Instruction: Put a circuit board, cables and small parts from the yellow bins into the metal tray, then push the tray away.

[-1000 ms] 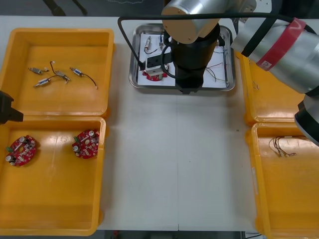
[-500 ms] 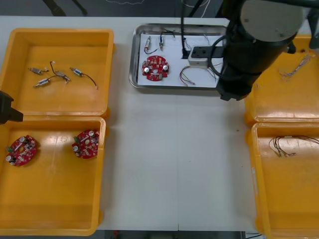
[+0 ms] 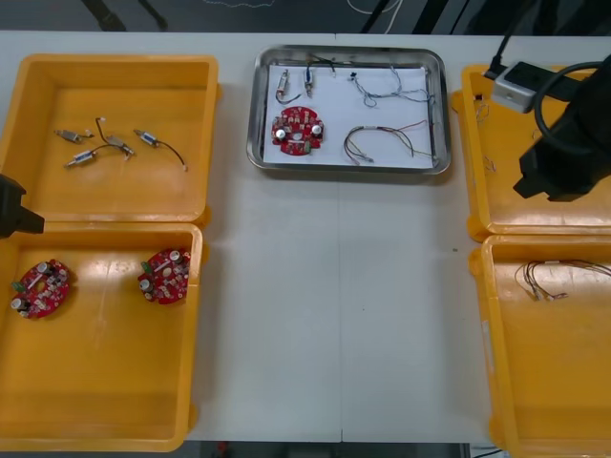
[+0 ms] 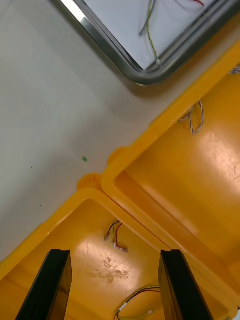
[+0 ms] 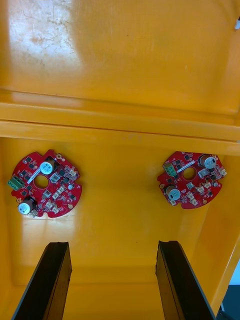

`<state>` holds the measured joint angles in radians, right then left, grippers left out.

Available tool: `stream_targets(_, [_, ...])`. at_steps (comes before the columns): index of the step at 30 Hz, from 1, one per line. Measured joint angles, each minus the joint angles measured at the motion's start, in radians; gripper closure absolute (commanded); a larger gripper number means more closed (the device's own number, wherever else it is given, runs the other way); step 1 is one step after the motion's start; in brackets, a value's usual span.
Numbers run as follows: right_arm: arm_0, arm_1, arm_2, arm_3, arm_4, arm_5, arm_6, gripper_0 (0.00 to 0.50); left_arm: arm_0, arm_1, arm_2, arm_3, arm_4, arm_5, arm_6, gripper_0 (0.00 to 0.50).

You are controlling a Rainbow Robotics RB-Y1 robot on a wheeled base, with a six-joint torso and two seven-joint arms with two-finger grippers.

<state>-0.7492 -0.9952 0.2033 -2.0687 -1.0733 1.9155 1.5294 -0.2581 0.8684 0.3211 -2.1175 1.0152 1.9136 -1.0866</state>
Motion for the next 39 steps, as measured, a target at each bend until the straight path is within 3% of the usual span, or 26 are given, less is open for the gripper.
stream_targets(7, [0.274,-0.023,-0.264,-0.098,0.000,0.000,-0.172,0.000,0.001,0.000,0.000,0.000,0.000,0.000,0.000,0.000])
stream_targets(13, [0.503,-0.023,-0.478,-0.139,0.012,0.001,-0.243,0.000,0.001,0.000,0.000,0.000,0.000,0.000,0.000,0.000])
stream_targets(17, [0.601,-0.023,-0.559,-0.141,0.032,0.001,-0.259,0.000,0.002,0.000,0.000,0.000,0.000,0.000,0.000,0.000])
stream_targets(26, [0.733,-0.014,-0.665,-0.141,0.051,0.001,-0.259,0.000,0.002,0.000,0.000,0.000,0.000,0.000,0.000,0.000])
stream_targets(39, [0.742,0.128,-0.730,-0.216,0.103,0.001,-0.258,0.000,0.002,0.000,0.000,0.000,0.000,0.000,0.000,0.000])
